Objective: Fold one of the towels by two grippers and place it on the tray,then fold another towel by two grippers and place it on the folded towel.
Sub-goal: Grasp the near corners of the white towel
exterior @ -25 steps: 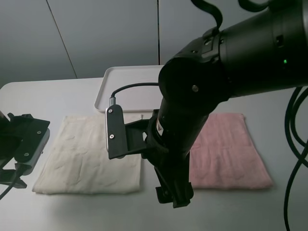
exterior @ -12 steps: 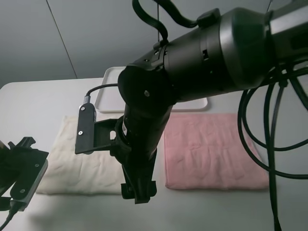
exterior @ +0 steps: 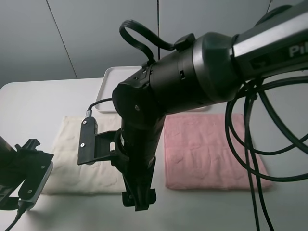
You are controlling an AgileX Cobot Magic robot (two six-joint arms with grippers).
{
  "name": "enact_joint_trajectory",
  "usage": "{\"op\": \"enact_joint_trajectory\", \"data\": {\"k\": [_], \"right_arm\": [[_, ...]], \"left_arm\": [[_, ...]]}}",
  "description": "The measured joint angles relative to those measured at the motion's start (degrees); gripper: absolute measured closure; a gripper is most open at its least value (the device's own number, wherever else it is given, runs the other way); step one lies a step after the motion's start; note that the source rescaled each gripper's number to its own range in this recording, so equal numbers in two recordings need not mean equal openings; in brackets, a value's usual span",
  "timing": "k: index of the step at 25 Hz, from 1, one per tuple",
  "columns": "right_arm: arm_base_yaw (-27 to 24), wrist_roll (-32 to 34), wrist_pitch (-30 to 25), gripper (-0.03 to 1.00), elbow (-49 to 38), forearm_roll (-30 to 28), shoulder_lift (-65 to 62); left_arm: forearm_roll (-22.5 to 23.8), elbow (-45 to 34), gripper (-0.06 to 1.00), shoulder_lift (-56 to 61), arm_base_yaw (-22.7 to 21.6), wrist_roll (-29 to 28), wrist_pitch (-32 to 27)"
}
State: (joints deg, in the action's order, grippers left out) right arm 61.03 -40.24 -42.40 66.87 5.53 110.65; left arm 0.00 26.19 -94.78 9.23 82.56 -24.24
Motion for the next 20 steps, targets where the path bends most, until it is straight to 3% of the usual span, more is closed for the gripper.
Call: {"op": "enact_joint_trajectory", "data": {"k": [20], "right_arm": [[1.1, -4.7, 1.4, -0.03, 0.1, 1.1, 4.9]], "left_arm": [[0.0, 0.0, -0.05, -1.1, 0.0, 1.1, 0.7]]}}
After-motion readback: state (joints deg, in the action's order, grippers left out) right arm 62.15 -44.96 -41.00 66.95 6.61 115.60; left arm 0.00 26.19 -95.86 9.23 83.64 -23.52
